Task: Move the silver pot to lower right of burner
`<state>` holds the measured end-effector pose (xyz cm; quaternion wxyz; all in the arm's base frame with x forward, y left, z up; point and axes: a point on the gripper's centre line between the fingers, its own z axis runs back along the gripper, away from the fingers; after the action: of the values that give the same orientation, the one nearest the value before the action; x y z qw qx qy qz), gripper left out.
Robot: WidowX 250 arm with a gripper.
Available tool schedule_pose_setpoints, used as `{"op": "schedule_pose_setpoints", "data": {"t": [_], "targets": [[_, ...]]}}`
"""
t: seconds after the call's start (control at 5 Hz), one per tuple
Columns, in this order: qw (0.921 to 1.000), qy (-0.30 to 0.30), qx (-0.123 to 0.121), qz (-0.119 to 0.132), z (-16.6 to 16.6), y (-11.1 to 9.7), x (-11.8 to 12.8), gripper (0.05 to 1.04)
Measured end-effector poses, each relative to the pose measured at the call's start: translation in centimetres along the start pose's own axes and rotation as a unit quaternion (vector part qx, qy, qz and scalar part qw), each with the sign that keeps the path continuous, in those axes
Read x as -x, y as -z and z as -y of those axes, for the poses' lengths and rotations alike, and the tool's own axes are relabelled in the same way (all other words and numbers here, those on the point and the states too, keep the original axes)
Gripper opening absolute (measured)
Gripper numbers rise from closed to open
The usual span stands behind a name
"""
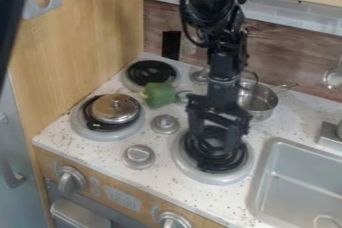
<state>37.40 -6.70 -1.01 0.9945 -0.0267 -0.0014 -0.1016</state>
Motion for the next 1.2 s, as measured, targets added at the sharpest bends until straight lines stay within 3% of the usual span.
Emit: {"op": "schedule_pose_setpoints", "data": {"t": [0.2, 0.4, 0.6, 0.8, 1.2], "targets": [[0.9958, 0.037, -0.023, 0.08, 1.1, -1.4, -3.8, 0.999], [0.9876, 0.065, -0.053, 0.133, 2.5, -1.7, -5.5, 0.999], [0.9787, 0.066, -0.065, 0.183, 2.6, -2.2, -7.0, 0.999], [0.9732, 0.051, -0.047, 0.219, 3.2, -2.2, -9.4, 0.999], [0.9753, 0.039, -0.006, 0.217, 4.0, 1.3, -13.5, 0.999]]}}
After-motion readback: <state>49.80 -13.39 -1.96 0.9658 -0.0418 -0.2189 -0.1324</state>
